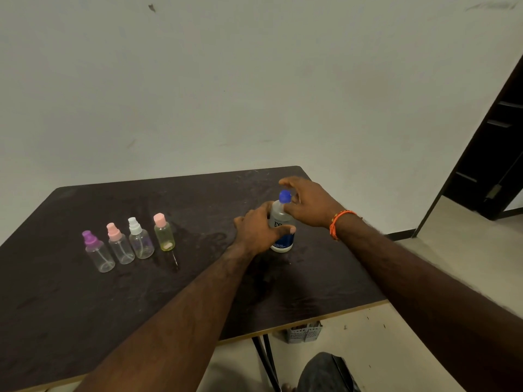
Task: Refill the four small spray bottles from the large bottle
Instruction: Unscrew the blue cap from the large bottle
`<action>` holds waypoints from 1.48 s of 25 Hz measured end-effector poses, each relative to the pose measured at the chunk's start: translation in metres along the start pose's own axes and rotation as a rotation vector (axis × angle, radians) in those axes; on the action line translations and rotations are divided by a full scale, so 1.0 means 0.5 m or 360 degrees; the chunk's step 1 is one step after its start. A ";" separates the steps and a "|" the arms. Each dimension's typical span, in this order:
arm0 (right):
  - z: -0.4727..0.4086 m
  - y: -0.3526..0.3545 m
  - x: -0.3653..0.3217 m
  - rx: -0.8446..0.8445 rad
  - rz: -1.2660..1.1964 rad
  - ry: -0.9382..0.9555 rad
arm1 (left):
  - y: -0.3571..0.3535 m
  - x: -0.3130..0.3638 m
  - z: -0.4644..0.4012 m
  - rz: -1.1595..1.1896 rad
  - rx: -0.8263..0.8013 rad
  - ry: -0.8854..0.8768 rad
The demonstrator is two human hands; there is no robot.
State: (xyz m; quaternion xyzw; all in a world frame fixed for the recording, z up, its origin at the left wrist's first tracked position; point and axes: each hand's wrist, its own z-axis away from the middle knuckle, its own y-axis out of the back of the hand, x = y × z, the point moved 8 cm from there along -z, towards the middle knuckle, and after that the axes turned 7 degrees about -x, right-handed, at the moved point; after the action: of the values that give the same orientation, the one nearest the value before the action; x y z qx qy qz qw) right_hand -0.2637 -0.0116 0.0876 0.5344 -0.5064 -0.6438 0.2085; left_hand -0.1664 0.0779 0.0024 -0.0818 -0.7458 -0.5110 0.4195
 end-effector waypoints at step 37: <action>-0.005 -0.009 -0.018 -0.0068 0.0186 0.0088 | -0.005 -0.001 0.000 0.0004 0.0001 -0.0006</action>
State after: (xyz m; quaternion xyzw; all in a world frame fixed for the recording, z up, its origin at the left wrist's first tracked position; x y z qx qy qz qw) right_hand -0.2569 -0.0036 0.0881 0.5169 -0.5168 -0.6262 0.2711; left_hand -0.1673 0.0771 0.0003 -0.0835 -0.7467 -0.5100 0.4187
